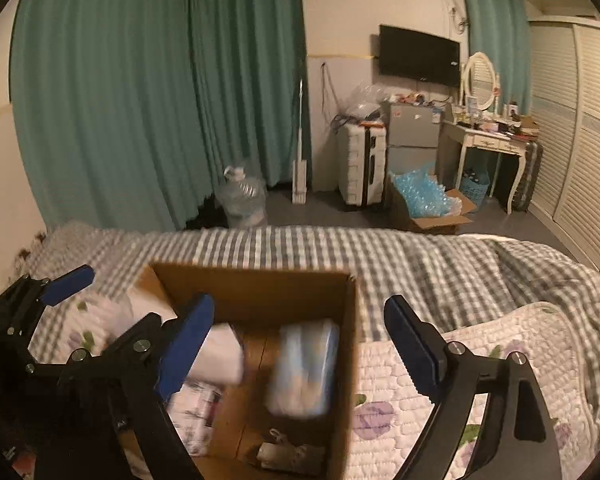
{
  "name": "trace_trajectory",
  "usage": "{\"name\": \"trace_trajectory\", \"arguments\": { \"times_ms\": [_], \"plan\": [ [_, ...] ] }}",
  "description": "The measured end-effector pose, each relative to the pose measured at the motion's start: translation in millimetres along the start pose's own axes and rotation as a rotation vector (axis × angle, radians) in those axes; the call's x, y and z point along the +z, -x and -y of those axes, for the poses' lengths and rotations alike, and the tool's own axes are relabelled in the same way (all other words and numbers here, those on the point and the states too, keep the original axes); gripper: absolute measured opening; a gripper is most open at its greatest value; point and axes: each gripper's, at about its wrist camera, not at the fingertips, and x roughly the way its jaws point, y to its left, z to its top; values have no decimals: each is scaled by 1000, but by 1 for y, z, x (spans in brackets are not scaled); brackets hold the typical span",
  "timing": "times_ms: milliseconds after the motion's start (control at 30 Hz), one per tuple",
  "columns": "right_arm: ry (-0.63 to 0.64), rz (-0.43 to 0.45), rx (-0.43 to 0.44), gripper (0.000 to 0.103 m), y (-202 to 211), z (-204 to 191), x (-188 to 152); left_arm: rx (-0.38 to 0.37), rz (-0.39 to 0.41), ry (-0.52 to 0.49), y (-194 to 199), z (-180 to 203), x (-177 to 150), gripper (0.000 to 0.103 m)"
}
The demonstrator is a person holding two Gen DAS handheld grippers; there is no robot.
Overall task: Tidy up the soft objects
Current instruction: 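Drop the blue tissue pack and grey plush into the box with both grippers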
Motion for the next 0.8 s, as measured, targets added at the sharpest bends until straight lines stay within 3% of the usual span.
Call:
{"name": "trace_trajectory", "arguments": {
  "times_ms": [100, 233, 267, 333, 467, 633, 800],
  "plan": [
    [12, 44, -42, 92, 36, 2, 16, 7, 18, 11, 19, -7, 12, 85],
    [42, 124, -85, 101, 98, -5, 33, -7, 88, 57, 73, -25, 30, 85],
    [50, 138, -89, 101, 111, -8, 36, -10, 105, 66, 85, -29, 32, 85],
    [73, 169, -111, 101, 141, -16, 39, -21, 139, 85, 112, -37, 35, 95],
    [106, 251, -151, 102, 195, -33, 37, -16, 209, 133, 165, -57, 32, 96],
    [118, 208, -98, 102, 219, -48, 20, -25, 217, 150, 203, -70, 12, 96],
    [138, 172, -74, 102, 218, -58, -23, 0, 152, 153, 204, -68, -18, 95]
  ]
}}
